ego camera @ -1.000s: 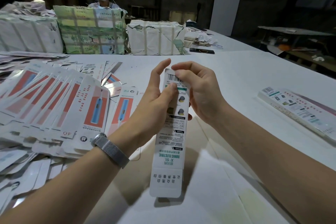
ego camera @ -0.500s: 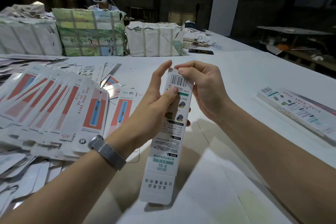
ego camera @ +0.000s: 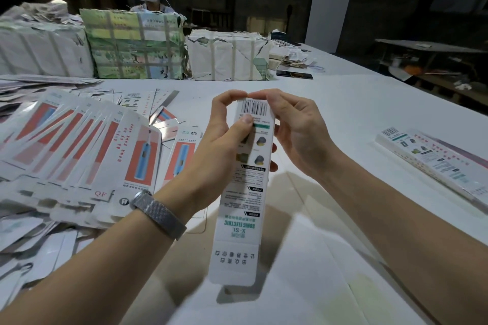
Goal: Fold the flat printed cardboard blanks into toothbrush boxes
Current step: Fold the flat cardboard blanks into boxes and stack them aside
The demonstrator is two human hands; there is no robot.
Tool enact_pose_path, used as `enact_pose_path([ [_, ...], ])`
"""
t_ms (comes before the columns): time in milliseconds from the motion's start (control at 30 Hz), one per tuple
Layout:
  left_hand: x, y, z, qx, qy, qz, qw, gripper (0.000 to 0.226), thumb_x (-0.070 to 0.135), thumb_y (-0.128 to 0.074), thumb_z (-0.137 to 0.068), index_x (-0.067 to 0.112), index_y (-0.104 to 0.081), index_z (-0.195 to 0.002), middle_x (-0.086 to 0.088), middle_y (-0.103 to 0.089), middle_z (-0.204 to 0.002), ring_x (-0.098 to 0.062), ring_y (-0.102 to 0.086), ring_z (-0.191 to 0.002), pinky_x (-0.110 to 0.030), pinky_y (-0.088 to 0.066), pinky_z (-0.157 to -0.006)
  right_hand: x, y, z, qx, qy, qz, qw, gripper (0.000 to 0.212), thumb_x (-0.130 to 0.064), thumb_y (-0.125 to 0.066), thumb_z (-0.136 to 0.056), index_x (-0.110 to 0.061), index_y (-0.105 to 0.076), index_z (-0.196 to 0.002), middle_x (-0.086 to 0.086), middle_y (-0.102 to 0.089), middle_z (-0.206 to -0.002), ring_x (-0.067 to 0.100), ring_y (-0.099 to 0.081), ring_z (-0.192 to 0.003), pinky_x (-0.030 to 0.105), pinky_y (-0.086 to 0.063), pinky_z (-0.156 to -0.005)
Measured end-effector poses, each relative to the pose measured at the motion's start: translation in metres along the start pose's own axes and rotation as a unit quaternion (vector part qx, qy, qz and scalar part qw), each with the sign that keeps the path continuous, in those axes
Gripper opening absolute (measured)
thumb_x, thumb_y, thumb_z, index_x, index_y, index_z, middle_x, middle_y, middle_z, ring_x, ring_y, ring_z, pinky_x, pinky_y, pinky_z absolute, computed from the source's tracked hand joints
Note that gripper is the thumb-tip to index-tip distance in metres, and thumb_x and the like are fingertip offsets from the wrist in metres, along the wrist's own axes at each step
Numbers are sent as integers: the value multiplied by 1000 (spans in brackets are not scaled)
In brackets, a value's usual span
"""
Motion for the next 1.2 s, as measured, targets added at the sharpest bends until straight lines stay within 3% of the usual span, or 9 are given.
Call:
enact_pose_path([
  [167,2,4,-1,29,-8,-8,1000,22,30,-39,-106,44,-37,-123,-20,-71,-92,-41,-73,-76,-47,-59,-64,5,-4,1,5,-4,21,1000,26,-27,-46,-101,-19,-71,-105,10,-64,-84,24,-61,-77,44,-46,-67],
  [300,7,7,-5,59,-25,-13,998,21,30,-39,-105,46,-37,-119,-13,-74,-92,-33,-74,-80,-43,-60,-65,-2,3,1,83,14,139,987,23,-24,-53,-102,-20,-65,-122,8,-61,-107,12,-61,-83,27,-53,-63],
  [433,9,13,-11,70,-12,28,997,17,34,-34,-108,44,-33,-122,3,-74,-91,-12,-73,-82,-33,-59,-69,-20,-7,3,89,48,379,920,54,-40,-63,-95,-22,-49,-145,-5,-44,-112,-1,-50,-92,18,-46,-84],
  [600,5,11,-13,33,8,69,997,56,53,-41,-96,17,-32,-139,-9,-69,-115,-21,-68,-106,-37,-56,-88,5,-21,1,-29,-86,411,907,94,-59,-57,-82,-28,-13,-159,-7,-38,-118,5,-55,-103,26,-47,-89],
  [833,-25,14,-14,-7,110,-97,989,48,75,-54,-82,63,-43,-127,22,-41,-139,-5,-34,-135,-39,-38,-102,14,56,-9,16,-206,529,823,92,-50,-58,-78,-29,-17,-157,0,-52,-124,24,-53,-110,40,-49,-91],
  [967,-14,44,-11,59,38,-428,901,34,43,-60,-90,42,-57,-124,6,-53,-134,-14,-49,-114,-36,-38,-95,27,130,0,43,-291,676,675,48,-42,-63,-79,-23,-52,-122,3,-59,-118,26,-49,-94,34,-39,-73],
  [1033,-24,53,-10,37,86,-533,841,44,36,-64,-90,33,-53,-132,-7,-53,-139,-27,-52,-115,-43,-42,-98,28,173,13,79,-332,691,637,26,-35,-62,-80,-21,-54,-101,4,-62,-112,27,-51,-89,32,-36,-71],
  [1133,-54,68,-1,-22,208,-641,739,61,54,-59,-88,36,-39,-143,-10,-52,-141,-35,-50,-124,-51,-44,-102,22,227,31,147,-361,687,614,30,-30,-57,-85,-17,-56,-112,9,-56,-123,33,-53,-107,36,-40,-82],
  [1200,-63,74,5,-32,245,-652,717,65,58,-55,-86,38,-35,-145,-9,-52,-142,-36,-49,-125,-48,-44,-102,15,252,39,186,-360,693,596,37,-25,-53,-90,-13,-54,-125,10,-47,-132,34,-46,-121,40,-40,-87],
])
Point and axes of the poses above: each hand's wrist, its own z-axis away from the middle knuckle, its own y-axis out of the back of the hand, x = y × z, the point moved 10 cm from there along -z, towards the middle knuckle
